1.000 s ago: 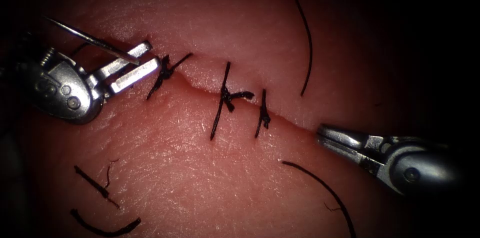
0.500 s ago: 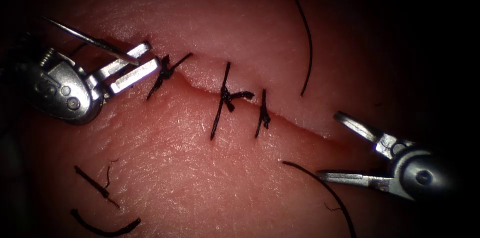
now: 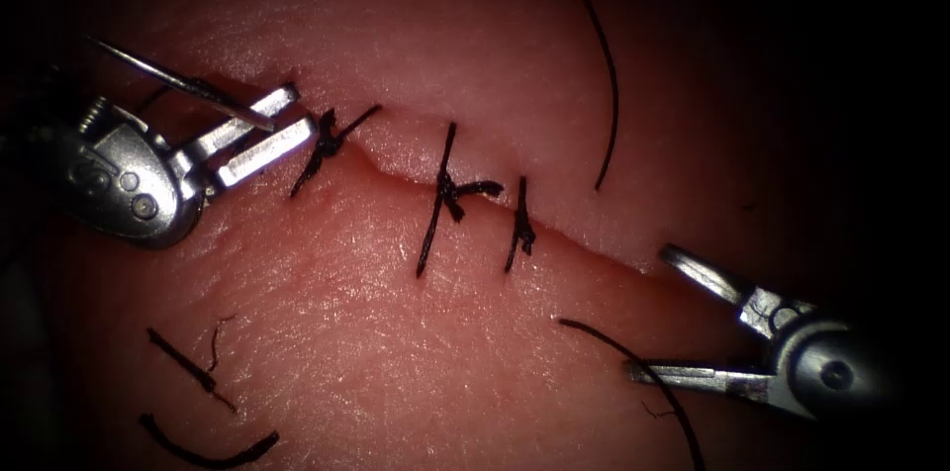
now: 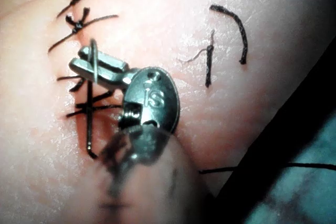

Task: Wound Closure
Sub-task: Pull the string through the cut with the right gripper

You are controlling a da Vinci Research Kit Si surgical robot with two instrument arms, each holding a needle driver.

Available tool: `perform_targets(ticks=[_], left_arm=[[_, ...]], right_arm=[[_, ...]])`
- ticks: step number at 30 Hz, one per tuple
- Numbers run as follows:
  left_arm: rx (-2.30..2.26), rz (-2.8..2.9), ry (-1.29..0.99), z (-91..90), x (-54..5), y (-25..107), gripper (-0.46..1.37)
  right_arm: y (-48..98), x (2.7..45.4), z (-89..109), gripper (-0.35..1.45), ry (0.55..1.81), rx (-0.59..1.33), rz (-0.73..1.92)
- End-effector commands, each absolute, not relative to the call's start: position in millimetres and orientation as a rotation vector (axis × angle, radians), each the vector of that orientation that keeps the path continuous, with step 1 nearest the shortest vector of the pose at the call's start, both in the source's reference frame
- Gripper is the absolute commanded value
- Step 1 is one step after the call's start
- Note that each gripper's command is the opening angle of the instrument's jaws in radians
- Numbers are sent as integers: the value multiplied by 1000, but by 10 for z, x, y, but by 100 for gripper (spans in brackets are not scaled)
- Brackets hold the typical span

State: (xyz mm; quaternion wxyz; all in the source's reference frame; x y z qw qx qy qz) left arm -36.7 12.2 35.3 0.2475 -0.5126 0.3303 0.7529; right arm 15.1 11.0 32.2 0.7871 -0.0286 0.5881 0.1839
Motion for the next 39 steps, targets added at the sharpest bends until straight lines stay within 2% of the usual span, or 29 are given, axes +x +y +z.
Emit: perform_targets(ticks=[1,9,10,11,12,13,20,25,31,39], left_arm=[[-1402,2059,892,353,-366,122,-35],[-1407,2059,891,353,-361,120,-35],[-1407,2059,891,353,-360,120,-35],[-1408,2059,891,353,-359,120,-35],[-1405,2059,892,353,-359,119,-35],[-1406,2059,892,352,-358,119,-35],[-1406,2059,892,351,-357,118,-35],[-1406,2059,890,351,-358,119,-35],[-1405,2064,894,350,-358,120,-35],[-1404,2066,891,351,-359,121,-35]], right_arm=[[110,156,322,99,1275,-56,388],[111,175,323,96,1298,-68,404],[111,177,323,84,1299,-67,403],[111,178,323,41,1312,-46,401],[110,177,323,10,1328,-30,393],[110,174,322,-35,1347,-5,378],[107,164,318,-35,1330,-25,393],[99,168,307,-35,1329,-58,298],[87,182,292,-35,1304,-65,169],[65,218,261,-35,1334,-1,66]])
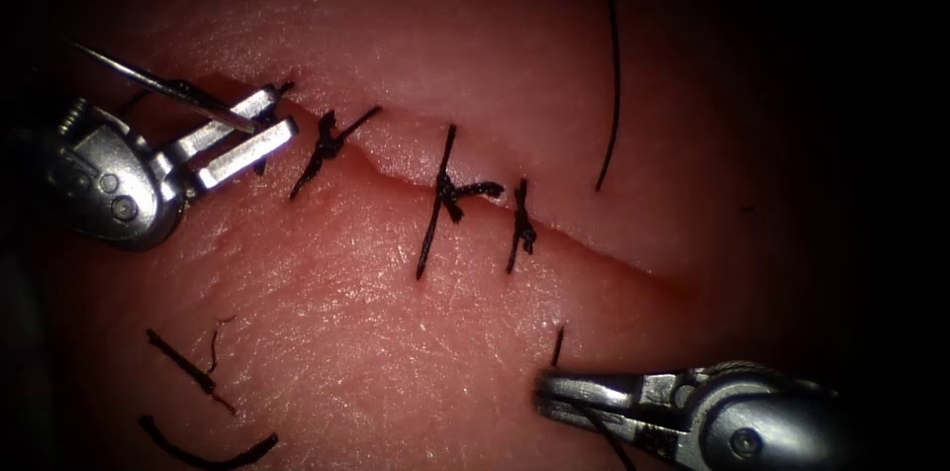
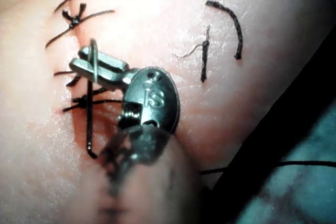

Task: Wound Closure
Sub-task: Pull the string through the cut with the right gripper

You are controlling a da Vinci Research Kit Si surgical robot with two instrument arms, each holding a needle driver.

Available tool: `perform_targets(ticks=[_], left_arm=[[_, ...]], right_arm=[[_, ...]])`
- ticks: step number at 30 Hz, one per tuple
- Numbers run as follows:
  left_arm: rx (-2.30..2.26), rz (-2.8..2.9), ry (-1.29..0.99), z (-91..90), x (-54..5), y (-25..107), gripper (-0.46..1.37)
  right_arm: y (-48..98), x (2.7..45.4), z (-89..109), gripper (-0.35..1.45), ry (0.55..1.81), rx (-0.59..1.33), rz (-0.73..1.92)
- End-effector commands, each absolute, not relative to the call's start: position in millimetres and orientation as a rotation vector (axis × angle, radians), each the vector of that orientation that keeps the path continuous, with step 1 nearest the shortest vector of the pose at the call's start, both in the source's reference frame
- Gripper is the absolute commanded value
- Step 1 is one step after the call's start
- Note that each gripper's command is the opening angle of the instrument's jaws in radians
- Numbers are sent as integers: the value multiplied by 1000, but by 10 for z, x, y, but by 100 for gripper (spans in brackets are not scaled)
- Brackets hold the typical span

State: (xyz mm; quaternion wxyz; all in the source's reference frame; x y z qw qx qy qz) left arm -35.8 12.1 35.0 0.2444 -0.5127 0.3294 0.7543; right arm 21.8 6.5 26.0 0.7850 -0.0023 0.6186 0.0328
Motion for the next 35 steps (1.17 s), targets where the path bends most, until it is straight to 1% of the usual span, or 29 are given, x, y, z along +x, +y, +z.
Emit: perform_targets(ticks=[1,6,16,35], left_arm=[[-1404,2066,891,351,-359,121,-35],[-1400,2066,893,351,-360,121,-35],[-1399,2068,894,353,-360,118,-35],[-1406,2071,891,353,-360,116,-35]], right_arm=[[63,222,258,-35,1336,7,57],[49,245,243,-35,1331,50,3],[21,274,225,-35,1342,101,-74],[23,276,229,-35,1335,97,-70]])
